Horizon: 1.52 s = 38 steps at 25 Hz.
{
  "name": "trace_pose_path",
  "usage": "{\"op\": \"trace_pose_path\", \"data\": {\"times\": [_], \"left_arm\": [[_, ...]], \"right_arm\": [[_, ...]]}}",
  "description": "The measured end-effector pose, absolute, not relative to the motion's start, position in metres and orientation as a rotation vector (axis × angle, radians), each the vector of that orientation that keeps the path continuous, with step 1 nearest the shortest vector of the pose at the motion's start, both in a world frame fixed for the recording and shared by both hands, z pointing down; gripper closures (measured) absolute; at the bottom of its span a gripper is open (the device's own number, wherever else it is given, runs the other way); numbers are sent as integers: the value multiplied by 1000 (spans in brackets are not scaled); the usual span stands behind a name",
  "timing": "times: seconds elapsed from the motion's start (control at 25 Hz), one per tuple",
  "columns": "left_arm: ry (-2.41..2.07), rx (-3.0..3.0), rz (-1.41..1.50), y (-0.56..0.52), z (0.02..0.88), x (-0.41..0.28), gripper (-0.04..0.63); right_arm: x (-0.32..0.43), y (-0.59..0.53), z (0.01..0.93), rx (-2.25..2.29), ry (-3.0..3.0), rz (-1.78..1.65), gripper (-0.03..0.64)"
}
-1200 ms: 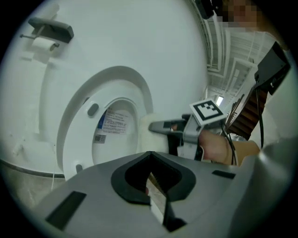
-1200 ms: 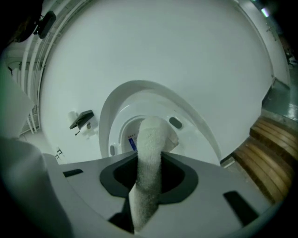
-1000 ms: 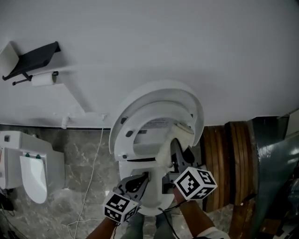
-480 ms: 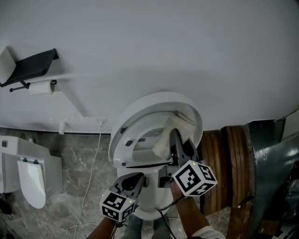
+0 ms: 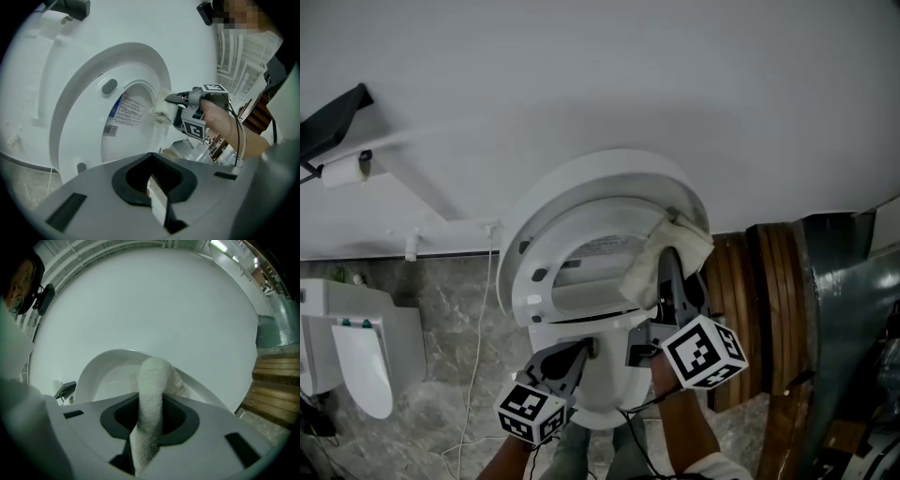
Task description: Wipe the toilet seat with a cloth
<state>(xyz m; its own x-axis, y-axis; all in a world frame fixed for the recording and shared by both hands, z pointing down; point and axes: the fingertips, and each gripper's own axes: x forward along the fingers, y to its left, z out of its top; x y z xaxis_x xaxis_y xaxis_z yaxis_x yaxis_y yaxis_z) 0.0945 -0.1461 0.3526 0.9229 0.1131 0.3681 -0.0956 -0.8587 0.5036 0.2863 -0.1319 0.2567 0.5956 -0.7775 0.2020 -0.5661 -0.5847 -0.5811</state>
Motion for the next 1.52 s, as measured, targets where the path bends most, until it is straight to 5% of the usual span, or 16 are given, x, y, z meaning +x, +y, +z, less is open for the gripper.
{"op": "trace_pose_path", "data": {"times": [1.52], "left_arm": [[-8,2489,596,-95,452,80,586]], "right_arm": [[295,-43,370,-2397,865,-610,517]]}}
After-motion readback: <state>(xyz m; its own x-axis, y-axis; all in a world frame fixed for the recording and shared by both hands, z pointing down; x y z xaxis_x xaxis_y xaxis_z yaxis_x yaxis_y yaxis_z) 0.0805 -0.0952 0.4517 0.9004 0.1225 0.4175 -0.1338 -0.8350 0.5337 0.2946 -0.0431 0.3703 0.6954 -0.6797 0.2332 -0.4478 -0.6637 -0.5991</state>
